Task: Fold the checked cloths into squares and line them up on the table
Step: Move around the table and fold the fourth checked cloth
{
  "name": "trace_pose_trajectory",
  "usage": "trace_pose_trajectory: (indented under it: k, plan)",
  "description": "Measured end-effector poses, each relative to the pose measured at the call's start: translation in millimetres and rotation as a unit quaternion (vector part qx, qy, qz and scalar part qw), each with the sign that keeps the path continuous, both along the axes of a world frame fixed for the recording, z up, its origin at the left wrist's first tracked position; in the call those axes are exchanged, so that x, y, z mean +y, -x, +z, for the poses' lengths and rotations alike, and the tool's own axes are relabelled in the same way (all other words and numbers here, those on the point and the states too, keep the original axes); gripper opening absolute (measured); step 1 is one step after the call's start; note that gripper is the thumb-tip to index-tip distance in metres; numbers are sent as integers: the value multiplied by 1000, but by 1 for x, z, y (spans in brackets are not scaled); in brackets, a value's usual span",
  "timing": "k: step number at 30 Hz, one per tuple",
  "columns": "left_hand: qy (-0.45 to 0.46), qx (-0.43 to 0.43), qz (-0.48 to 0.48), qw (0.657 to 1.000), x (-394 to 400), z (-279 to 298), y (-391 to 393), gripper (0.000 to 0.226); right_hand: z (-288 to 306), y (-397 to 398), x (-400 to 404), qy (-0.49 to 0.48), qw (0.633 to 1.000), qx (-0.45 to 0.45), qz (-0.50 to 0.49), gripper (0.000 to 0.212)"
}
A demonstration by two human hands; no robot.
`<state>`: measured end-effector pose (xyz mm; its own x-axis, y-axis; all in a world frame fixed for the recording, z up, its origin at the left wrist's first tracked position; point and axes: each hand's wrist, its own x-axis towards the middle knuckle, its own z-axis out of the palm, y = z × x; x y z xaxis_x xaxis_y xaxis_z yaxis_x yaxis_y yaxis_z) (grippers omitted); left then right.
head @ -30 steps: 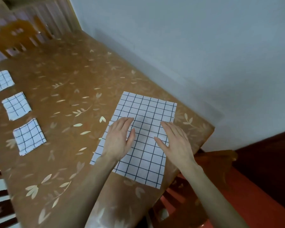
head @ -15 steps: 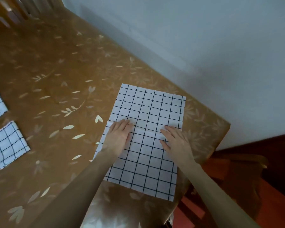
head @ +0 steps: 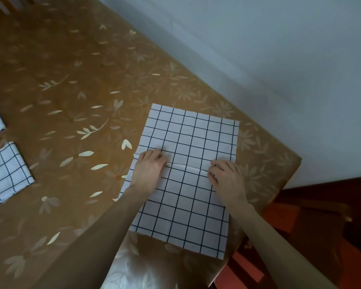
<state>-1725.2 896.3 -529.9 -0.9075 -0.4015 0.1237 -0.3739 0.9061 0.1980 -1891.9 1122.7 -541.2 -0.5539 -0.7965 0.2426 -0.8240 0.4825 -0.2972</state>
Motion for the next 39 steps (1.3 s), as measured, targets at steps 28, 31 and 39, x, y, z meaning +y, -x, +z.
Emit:
trace_pose_trajectory:
  k: [28, 31, 39]
  plan:
    - [-35, 56, 162, 984, 8, 137, -87, 31, 127, 40, 3, 8, 997, 63, 50, 10]
    - [-36, 52, 176, 982, -8, 147, -90, 43, 140, 41, -18, 17, 996, 79, 47, 5]
    - [29, 192, 168, 967, -30, 197, -95, 31, 186, 31, -43, 148, 987, 57, 21, 26]
